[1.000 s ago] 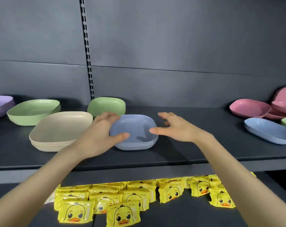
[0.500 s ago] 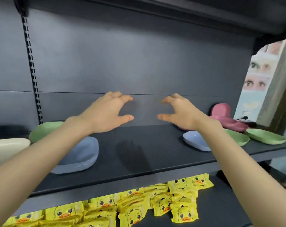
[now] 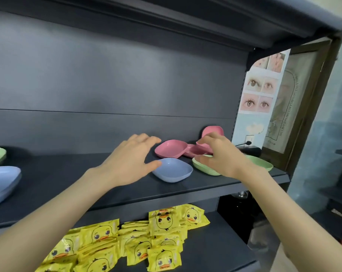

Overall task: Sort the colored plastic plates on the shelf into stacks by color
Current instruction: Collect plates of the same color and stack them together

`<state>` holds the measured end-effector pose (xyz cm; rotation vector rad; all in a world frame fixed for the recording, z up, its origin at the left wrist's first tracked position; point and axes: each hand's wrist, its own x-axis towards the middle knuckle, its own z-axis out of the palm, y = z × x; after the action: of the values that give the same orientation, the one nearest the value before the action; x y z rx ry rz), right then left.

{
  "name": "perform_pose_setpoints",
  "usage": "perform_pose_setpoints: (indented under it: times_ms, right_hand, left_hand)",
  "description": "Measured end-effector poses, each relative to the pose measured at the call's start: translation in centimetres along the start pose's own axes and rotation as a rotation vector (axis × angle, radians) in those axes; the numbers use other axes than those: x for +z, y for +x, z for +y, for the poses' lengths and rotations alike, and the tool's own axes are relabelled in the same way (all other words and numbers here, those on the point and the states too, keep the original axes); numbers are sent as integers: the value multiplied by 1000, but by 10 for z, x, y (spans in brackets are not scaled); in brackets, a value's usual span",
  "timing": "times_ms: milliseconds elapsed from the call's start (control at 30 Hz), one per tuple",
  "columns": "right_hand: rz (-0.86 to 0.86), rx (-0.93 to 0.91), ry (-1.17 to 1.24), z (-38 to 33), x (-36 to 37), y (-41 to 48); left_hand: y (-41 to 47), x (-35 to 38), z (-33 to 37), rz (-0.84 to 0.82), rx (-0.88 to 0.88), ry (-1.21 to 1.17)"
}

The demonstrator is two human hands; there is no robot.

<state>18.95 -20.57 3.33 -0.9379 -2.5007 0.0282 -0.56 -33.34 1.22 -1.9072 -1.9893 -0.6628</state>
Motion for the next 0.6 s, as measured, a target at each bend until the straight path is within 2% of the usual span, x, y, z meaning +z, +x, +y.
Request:
perform_pose_setpoints:
  times_ms: [267, 600]
  right_hand:
    - [-8, 29, 27, 78, 7, 26]
    - [-77, -15, 53, 161, 56, 131]
  left_hand:
    - [72, 49, 28, -51, 31, 10]
    - [173, 124, -12, -82, -67, -13]
